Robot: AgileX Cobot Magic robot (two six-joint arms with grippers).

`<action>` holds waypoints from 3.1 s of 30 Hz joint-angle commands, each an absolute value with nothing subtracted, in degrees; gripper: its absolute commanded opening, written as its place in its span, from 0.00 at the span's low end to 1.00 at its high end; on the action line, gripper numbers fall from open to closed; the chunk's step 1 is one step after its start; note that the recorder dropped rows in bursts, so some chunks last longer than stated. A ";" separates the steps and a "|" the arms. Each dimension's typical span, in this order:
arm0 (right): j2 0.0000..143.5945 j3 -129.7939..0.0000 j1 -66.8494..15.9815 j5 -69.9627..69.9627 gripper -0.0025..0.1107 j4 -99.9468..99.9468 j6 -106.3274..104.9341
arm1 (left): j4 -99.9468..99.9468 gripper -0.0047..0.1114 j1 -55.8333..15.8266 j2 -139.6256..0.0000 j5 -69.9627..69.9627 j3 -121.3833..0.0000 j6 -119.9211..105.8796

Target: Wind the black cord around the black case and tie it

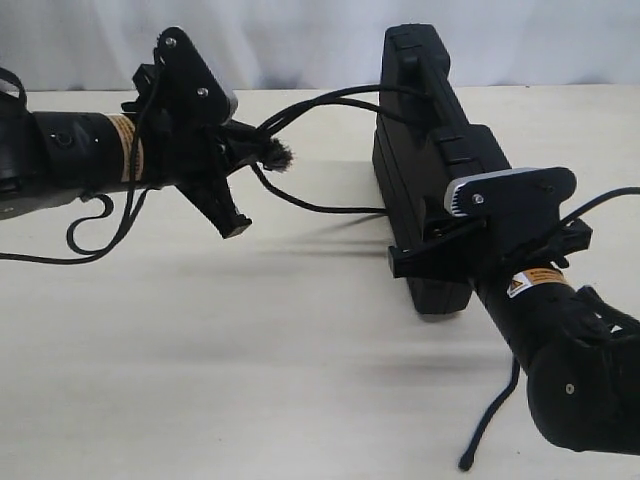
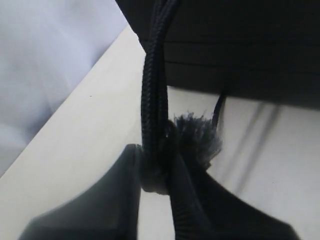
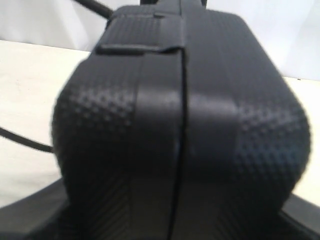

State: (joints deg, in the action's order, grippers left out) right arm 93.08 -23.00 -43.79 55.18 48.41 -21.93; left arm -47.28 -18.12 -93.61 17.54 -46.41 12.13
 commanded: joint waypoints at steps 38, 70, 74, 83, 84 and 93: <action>94.60 -23.29 -43.40 43.93 0.06 27.58 -40.76 | -53.27 0.04 -18.02 -104.59 18.79 -51.64 13.78; 92.03 -23.29 -50.75 42.63 0.66 41.05 -42.27 | -48.45 0.04 -18.02 -104.98 25.70 -53.52 13.34; 86.27 -23.29 -50.75 36.97 0.66 42.39 -42.34 | -48.45 0.04 -18.02 -104.98 25.70 -53.52 13.34; 69.65 -23.29 -50.75 23.46 0.66 53.24 -49.31 | -48.45 0.04 -18.02 -104.98 25.58 -53.52 12.69; 67.84 -23.29 -50.63 23.46 0.66 54.32 -49.49 | -48.45 0.04 -18.02 -104.98 25.29 -53.52 12.46; 57.29 -30.95 -43.71 16.51 0.48 83.60 -81.68 | -48.69 0.04 -18.02 -104.98 24.23 -53.52 11.77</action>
